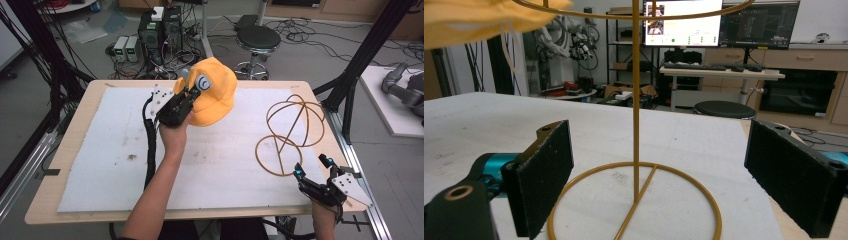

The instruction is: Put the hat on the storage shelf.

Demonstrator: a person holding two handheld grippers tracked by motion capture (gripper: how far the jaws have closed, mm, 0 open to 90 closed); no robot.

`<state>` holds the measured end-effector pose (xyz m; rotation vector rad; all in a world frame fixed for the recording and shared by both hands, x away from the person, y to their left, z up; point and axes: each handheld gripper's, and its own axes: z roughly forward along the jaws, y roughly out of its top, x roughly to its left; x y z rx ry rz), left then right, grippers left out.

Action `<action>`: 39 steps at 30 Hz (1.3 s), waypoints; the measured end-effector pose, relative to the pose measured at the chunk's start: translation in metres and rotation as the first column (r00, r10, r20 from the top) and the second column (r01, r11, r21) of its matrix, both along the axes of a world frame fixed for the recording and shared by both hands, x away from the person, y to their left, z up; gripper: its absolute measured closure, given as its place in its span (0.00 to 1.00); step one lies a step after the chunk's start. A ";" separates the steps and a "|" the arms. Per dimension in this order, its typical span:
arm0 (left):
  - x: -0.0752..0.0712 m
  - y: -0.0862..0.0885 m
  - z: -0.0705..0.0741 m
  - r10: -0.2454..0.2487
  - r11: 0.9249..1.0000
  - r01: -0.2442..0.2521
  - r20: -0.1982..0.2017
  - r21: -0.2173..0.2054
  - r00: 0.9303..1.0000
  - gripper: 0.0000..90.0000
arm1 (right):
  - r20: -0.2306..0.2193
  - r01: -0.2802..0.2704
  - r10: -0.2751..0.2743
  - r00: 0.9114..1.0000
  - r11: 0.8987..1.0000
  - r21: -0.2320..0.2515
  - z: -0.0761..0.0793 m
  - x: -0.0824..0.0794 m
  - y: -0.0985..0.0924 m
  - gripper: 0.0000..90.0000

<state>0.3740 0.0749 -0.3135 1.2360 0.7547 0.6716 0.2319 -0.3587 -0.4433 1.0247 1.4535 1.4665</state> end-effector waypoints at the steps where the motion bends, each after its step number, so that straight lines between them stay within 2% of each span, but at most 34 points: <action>1: -0.003 -0.003 0.006 -0.012 1.000 0.012 0.011 0.005 1.000 0.97 | 0.000 -0.003 0.003 1.000 1.000 0.003 0.000 0.000 0.000 0.13; 4: -0.011 -0.014 0.025 -0.059 0.998 0.059 0.049 0.007 0.997 0.97 | 0.000 -0.012 0.012 1.000 1.000 0.001 -0.001 0.000 0.000 0.13; 7: -0.018 -0.030 0.043 -0.115 0.993 0.115 0.076 0.013 0.990 0.97 | -0.002 -0.013 0.013 1.000 1.000 -0.003 -0.002 -0.001 0.000 0.13; 13: -0.029 -0.062 0.075 -0.202 0.979 0.198 0.118 0.046 0.972 0.97 | -0.004 -0.026 0.026 1.000 1.000 -0.011 -0.001 -0.002 0.002 0.13; 15: -0.031 -0.071 0.082 -0.227 0.974 0.225 0.125 0.036 0.966 0.97 | -0.001 -0.029 0.029 1.000 0.999 -0.016 0.000 -0.002 0.002 0.13; 18: -0.034 -0.086 0.090 -0.258 0.966 0.254 0.128 0.048 0.958 0.97 | -0.001 -0.032 0.032 1.000 0.999 -0.017 0.000 -0.002 0.003 0.13; 22: -0.036 -0.106 0.093 -0.284 0.958 0.276 0.124 0.081 0.951 0.97 | 0.003 -0.027 0.027 1.000 1.000 -0.009 0.000 -0.003 0.002 0.13; 26: -0.037 -0.127 0.092 -0.311 0.949 0.302 0.121 0.091 0.943 0.97 | 0.007 -0.025 0.025 1.000 1.000 -0.010 0.001 -0.004 0.000 0.13; 29: -0.037 -0.141 0.088 -0.313 0.947 0.300 0.117 0.118 0.943 0.97 | 0.006 -0.024 0.024 1.000 1.000 -0.008 0.001 -0.005 -0.001 0.13; 33: -0.034 -0.156 0.080 -0.330 0.939 0.317 0.088 0.132 0.940 0.97 | 0.008 -0.022 0.022 1.000 1.000 -0.007 0.002 -0.006 -0.002 0.13; 39: -0.034 -0.176 0.071 -0.350 0.926 0.334 0.070 0.175 0.934 0.97 | 0.010 -0.014 0.014 1.000 1.000 0.001 0.002 -0.008 -0.005 0.13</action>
